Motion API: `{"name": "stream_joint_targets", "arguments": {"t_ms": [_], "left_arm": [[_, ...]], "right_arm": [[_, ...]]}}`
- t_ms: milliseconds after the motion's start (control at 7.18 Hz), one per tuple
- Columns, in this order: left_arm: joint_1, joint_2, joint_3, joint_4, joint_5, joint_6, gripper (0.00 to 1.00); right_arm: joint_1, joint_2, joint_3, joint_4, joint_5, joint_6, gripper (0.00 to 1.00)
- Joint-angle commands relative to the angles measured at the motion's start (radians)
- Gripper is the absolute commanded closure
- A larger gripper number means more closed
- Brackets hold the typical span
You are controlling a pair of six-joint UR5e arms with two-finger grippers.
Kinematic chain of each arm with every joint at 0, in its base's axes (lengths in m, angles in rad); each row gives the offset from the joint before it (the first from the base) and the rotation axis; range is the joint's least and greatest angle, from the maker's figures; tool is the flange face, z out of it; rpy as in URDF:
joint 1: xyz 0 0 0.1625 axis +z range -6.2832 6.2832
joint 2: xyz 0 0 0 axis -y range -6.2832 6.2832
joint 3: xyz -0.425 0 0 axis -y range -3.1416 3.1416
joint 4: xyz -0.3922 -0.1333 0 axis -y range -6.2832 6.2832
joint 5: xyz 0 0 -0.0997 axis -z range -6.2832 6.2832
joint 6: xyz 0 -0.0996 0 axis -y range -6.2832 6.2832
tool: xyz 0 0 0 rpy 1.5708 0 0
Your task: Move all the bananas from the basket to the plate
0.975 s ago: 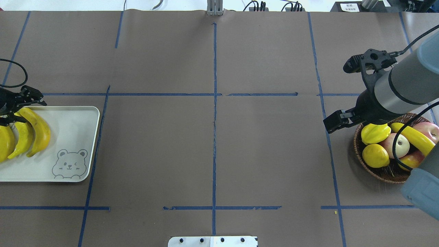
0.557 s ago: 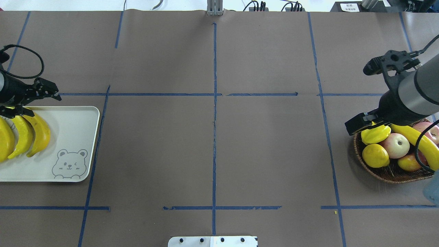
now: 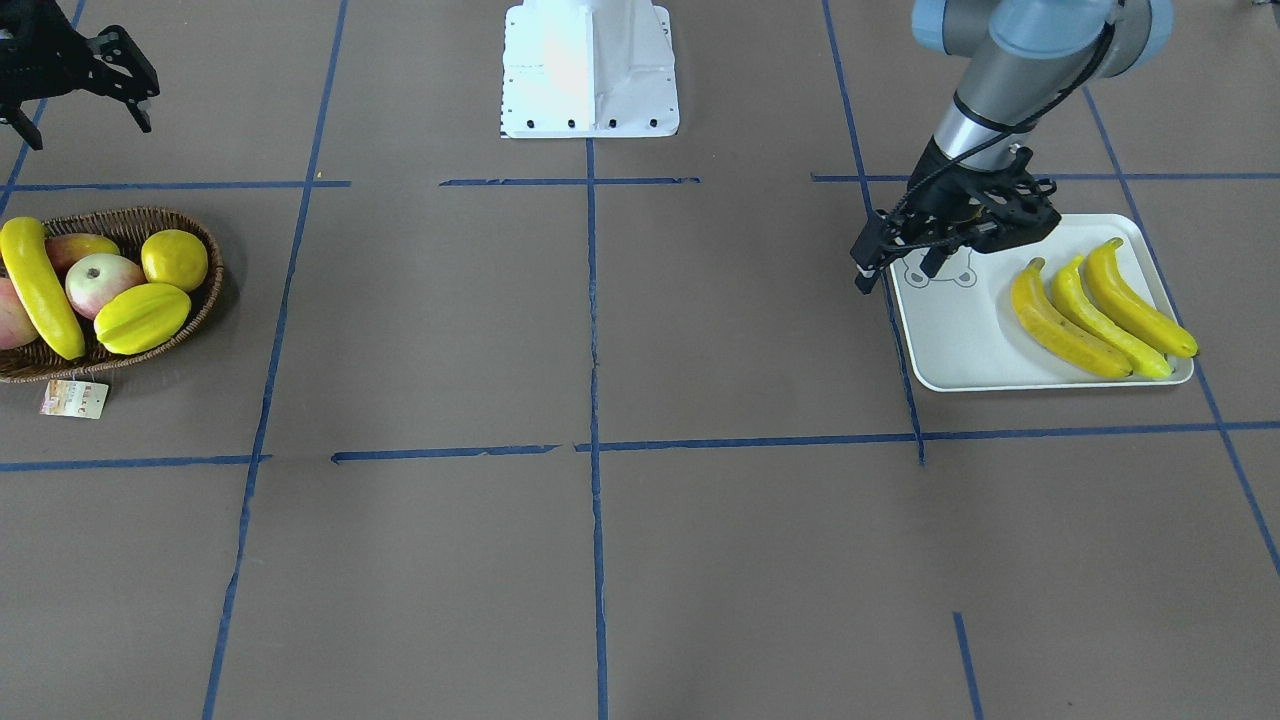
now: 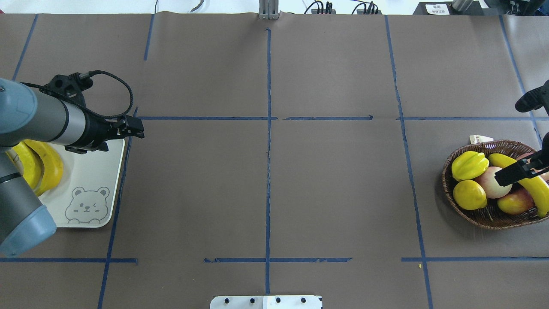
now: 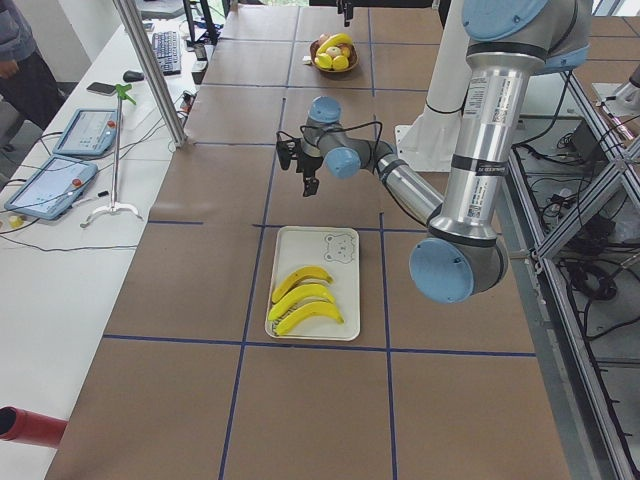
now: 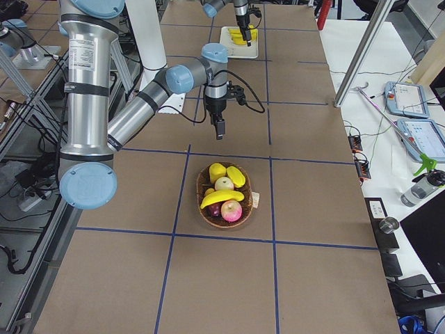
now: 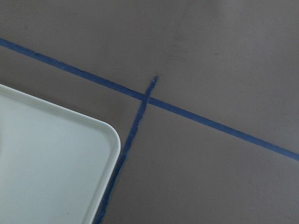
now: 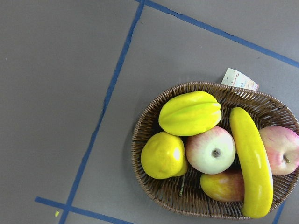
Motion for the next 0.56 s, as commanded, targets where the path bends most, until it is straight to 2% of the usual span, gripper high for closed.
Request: {"name": "stream_joint_targets", "arguments": {"t_ms": [0, 279, 418], "left_arm": [[0.034, -0.015, -0.009, -0.005, 0.013, -0.001, 0.0], [0.035, -0.009, -0.024, 0.007, 0.011, 0.001, 0.0], [0.035, -0.009, -0.024, 0.007, 0.011, 0.001, 0.0]], "right_arm": [[0.02, -0.139, -0.027, 0.142, 0.0, -0.084, 0.01], [0.023, -0.293, -0.229, 0.607, 0.009, -0.082, 0.01], [0.034, -0.328, -0.328, 0.782, 0.015, -0.087, 0.01]]}}
